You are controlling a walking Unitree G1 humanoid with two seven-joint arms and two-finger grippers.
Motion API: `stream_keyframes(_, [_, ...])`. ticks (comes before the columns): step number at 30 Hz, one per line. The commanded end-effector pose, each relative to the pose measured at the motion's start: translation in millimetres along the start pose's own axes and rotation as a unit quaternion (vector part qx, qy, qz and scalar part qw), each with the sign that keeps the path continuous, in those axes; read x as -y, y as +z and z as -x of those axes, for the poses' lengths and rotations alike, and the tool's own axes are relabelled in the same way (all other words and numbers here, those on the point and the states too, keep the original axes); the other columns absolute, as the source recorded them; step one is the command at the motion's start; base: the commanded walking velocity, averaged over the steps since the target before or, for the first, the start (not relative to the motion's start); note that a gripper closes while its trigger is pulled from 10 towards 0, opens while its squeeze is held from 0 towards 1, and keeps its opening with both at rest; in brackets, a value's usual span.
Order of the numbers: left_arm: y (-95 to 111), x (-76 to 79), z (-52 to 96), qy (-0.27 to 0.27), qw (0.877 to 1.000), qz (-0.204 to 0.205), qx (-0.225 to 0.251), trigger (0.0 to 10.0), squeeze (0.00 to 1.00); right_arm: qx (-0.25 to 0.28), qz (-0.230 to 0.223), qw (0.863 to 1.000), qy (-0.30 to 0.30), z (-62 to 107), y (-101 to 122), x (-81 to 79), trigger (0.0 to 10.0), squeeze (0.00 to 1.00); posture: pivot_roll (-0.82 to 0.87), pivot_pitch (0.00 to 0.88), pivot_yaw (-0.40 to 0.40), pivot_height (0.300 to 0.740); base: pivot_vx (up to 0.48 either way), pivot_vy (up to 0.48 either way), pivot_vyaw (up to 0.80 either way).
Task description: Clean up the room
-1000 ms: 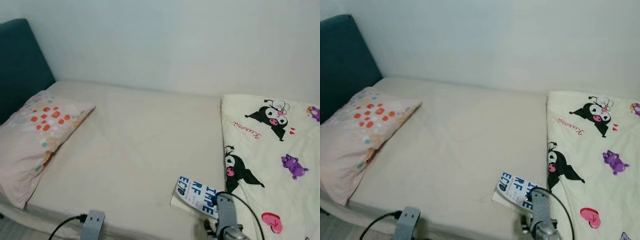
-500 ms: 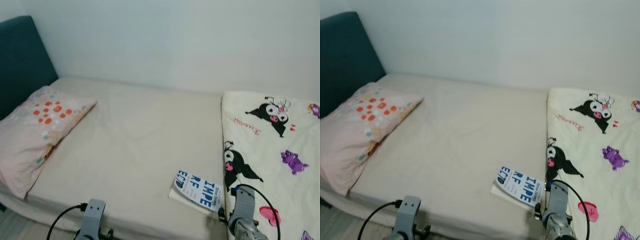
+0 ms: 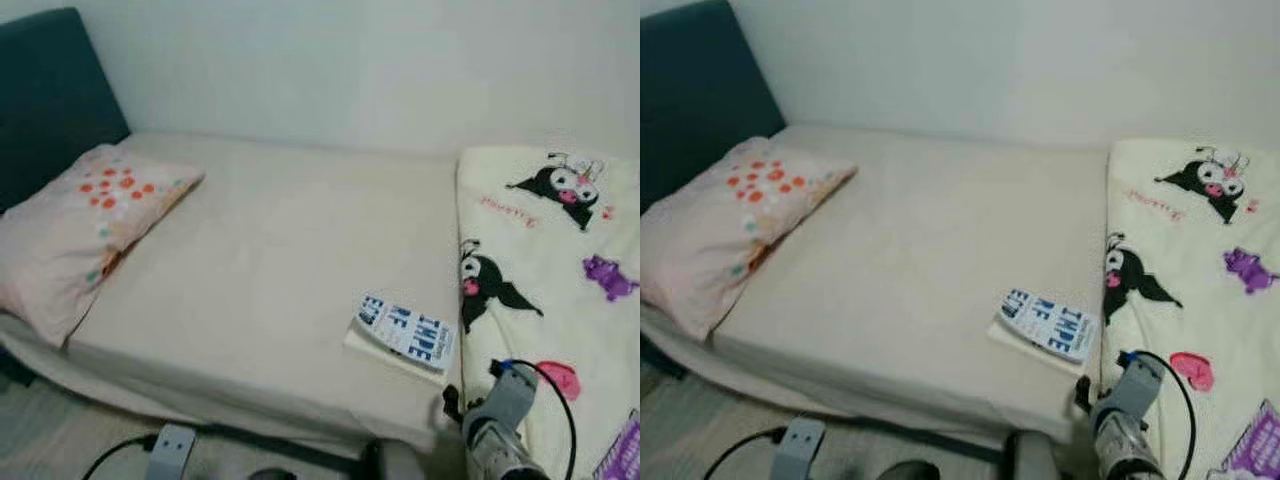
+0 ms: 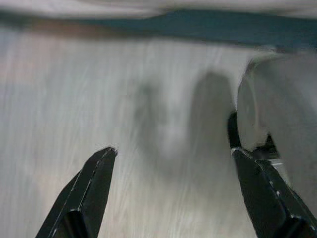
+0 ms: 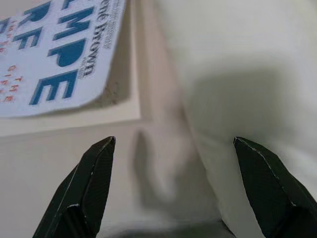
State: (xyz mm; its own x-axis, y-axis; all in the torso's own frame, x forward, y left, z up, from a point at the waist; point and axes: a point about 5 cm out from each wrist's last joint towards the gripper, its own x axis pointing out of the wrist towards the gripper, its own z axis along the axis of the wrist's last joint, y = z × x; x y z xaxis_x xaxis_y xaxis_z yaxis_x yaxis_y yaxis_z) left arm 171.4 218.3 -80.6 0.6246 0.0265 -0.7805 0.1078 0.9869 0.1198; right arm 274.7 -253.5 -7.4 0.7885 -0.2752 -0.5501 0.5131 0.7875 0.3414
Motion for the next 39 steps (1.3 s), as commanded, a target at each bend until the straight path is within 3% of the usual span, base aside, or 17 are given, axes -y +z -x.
stream_keyframes(1, [-6.7, -5.2, 2.6, 0.0, 1.0, -0.013, -0.011, 10.0, 0.0, 0.014, -0.02, 1.0, 0.012, -0.3, 2.8, -3.1, 10.0, 0.0, 0.02, 0.174, 0.064, 0.605, 0.0, 0.0, 0.0])
stream_keyframes(7, [-21.5, -9.8, 8.5, -0.004, 0.999, -0.034, -0.027, 10.0, 0.0, 0.094, -0.05, 0.989, 0.102, -4.3, 39.1, -31.3, 10.0, 0.0, 0.02, 0.204, 0.081, 0.605, 0.0, 0.0, 0.0])
stream_keyframes(11, [-26.5, -8.2, 10.4, -0.014, 0.998, -0.048, -0.032, 10.0, 0.0, 0.139, -0.055, 0.978, 0.148, -3.4, 59.1, -43.1, 10.0, 0.0, 0.02, 0.214, 0.088, 0.605, 0.0, 0.0, 0.0])
stream_keyframes(17, [-29.5, -9.0, 11.8, -0.018, 0.998, -0.055, -0.034, 10.0, 0.0, 0.165, -0.055, 0.968, 0.181, -2.0, 71.5, -51.9, 10.0, 0.0, 0.03, 0.221, 0.089, 0.605, 0.0, 0.0, 0.0])
stream_keyframes(20, [-30.7, -10.4, 12.6, -0.017, 0.998, -0.057, -0.036, 10.0, 0.0, 0.165, -0.047, 0.971, 0.165, -2.7, 73.4, -49.7, 10.0, 0.0, 0.03, 0.226, 0.093, 0.605, 0.0, 0.0, 0.0])
stream_keyframes(24, [-36.5, -16.8, 16.3, -0.015, 0.997, -0.062, -0.04, 10.0, 0.0, 0.142, -0.032, 0.987, 0.071, -5.6, 70.6, -27.7, 10.0, 0.0, 0.05, 0.241, 0.102, 0.605, 0.0, 0.0, 0.0])
stream_keyframes(32, [-50.1, -26.6, 24.5, -0.01, 0.996, -0.069, -0.053, 10.0, 0.0, 0.131, -0.039, 0.989, 0.055, -6.0, 68.8, -21.1, 10.0, 0.0, 0.08, 0.274, 0.121, 0.605, 0.0, 0.0, 0.0])
stream_keyframes(37, [-57.7, -30.3, 29.5, -0.011, 0.995, -0.075, -0.057, 10.0, 0.0, 0.113, -0.071, 0.989, 0.066, -7.0, 63.5, -24.0, 10.0, 0.0, 0.1, 0.302, 0.138, 0.605, 0.0, 0.0, 0.0])
stream_keyframes(38, [-61.3, -32.7, 32.4, -0.013, 0.995, -0.078, -0.057, 10.0, 0.0, 0.104, -0.062, 0.99, 0.068, -7.5, 61.5, -27.7, 10.0, 0.47, 0.11, 0.324, 0.148, 0.605, 0.0, 0.0, 0.0])
stream_keyframes(39, [-61.3, -32.7, 32.4, -0.013, 0.995, -0.078, -0.057, 10.0, 0.0, 0.104, -0.062, 0.99, 0.068, -7.5, 61.5, -27.7, 10.0, 0.47, 0.11, 0.324, 0.148, 0.605, 0.0, 0.0, 0.0])
